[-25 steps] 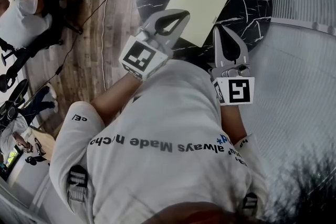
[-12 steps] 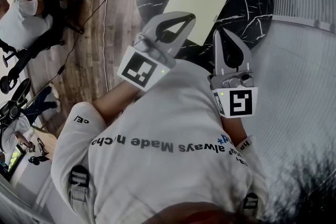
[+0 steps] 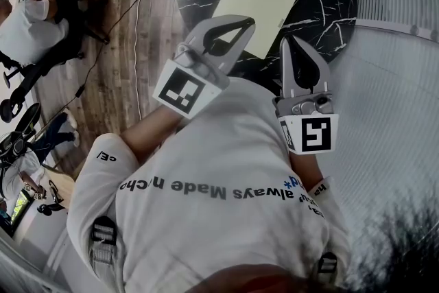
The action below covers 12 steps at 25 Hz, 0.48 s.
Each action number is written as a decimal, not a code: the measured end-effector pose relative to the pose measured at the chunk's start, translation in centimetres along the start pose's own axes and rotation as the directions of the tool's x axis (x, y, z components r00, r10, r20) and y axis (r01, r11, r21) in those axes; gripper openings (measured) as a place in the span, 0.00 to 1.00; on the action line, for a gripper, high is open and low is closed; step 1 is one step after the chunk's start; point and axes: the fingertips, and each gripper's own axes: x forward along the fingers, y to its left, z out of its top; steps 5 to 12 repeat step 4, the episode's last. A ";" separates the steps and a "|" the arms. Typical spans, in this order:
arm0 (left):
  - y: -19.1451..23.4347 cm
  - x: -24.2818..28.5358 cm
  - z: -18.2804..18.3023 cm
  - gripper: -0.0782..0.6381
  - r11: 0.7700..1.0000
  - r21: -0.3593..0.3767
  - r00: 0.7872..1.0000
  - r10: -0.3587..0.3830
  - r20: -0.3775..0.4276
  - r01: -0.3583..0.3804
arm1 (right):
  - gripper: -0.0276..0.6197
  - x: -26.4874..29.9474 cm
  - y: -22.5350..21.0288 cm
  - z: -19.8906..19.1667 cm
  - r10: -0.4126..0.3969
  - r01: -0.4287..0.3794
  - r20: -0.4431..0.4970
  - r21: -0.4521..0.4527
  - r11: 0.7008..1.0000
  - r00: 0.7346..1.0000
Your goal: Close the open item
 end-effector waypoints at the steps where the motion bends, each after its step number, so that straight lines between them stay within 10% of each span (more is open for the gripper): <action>1: 0.0 0.0 0.0 0.11 1.000 0.000 1.000 0.000 0.000 0.000 | 0.04 0.0 0.0 0.0 0.000 0.000 0.001 0.000 1.000 1.000; 12: 0.0 -0.1 0.1 0.11 1.000 0.005 1.000 0.001 0.000 -0.001 | 0.04 0.0 0.0 0.2 0.001 -0.001 0.001 0.002 1.000 1.000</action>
